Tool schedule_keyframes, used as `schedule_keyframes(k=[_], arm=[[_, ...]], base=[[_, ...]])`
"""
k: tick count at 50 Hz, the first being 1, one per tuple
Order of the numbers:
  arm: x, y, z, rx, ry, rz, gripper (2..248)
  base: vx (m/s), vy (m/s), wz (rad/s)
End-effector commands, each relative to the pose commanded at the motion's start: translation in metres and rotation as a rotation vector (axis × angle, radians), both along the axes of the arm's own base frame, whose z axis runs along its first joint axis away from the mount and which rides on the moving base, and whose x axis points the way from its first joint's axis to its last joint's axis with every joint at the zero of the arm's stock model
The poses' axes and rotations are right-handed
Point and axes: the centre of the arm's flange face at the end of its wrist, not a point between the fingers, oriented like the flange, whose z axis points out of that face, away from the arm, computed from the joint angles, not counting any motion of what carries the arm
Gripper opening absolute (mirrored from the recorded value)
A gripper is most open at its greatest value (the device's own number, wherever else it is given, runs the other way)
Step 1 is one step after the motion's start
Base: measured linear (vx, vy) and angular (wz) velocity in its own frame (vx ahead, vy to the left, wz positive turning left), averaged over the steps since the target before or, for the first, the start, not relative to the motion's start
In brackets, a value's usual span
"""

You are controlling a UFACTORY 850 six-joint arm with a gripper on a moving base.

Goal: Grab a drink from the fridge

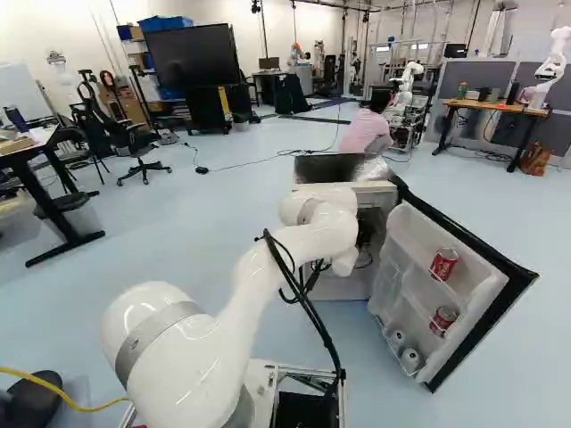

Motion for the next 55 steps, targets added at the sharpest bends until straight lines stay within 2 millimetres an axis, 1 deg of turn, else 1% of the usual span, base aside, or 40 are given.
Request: schedule_keyframes(k=[16, 33, 44, 55], arm=[[0.000, 0.000, 0.000, 0.000, 0.000, 0.000, 98], [-0.001, 0.004, 0.022, 0.004, 0.007, 0.004, 98], [-0.005, 0.009, 0.028, 0.012, 0.022, 0.008, 98], [-0.015, 0.017, 0.034, 0.026, 0.047, 0.011, 98]], base=[[0.000, 0.000, 0.000], [0.000, 0.000, 0.000], [0.000, 0.000, 0.000], [0.000, 0.000, 0.000]])
